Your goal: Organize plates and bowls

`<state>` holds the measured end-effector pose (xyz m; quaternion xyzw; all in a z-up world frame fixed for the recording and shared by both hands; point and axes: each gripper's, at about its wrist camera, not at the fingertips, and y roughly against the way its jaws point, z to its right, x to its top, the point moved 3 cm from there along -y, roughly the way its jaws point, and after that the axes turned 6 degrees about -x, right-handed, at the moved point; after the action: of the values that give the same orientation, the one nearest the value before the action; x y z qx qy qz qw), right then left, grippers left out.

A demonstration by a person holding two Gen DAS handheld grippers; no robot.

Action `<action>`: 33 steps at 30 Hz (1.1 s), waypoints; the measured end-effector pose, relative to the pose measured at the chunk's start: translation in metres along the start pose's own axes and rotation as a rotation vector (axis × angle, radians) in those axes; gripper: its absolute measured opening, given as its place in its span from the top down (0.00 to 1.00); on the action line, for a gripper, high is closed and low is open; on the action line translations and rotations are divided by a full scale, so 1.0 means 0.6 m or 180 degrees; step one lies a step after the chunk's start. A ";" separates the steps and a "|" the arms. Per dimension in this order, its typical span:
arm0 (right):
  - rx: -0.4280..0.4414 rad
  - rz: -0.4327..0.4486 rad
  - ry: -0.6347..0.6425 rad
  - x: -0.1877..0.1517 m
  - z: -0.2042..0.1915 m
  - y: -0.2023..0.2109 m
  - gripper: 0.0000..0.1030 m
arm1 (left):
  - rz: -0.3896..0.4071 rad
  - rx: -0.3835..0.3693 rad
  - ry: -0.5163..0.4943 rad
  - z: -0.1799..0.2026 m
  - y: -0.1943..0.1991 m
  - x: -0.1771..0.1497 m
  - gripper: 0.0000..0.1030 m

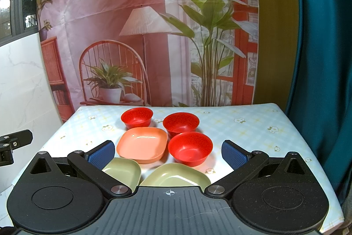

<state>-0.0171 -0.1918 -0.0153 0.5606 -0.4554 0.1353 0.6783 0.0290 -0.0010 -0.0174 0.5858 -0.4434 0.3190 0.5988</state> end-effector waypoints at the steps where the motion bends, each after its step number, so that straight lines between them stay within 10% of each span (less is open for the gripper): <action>1: 0.0000 0.0000 -0.0001 0.000 0.000 0.000 0.00 | 0.0001 -0.0001 0.0002 0.000 0.000 0.000 0.00; 33: -0.0002 -0.0004 0.0001 0.005 0.000 0.000 0.00 | -0.0027 -0.0003 0.0011 -0.002 -0.009 -0.006 0.00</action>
<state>-0.0152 -0.1928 -0.0129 0.5606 -0.4550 0.1348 0.6786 0.0328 0.0001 -0.0229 0.5868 -0.4400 0.3173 0.6011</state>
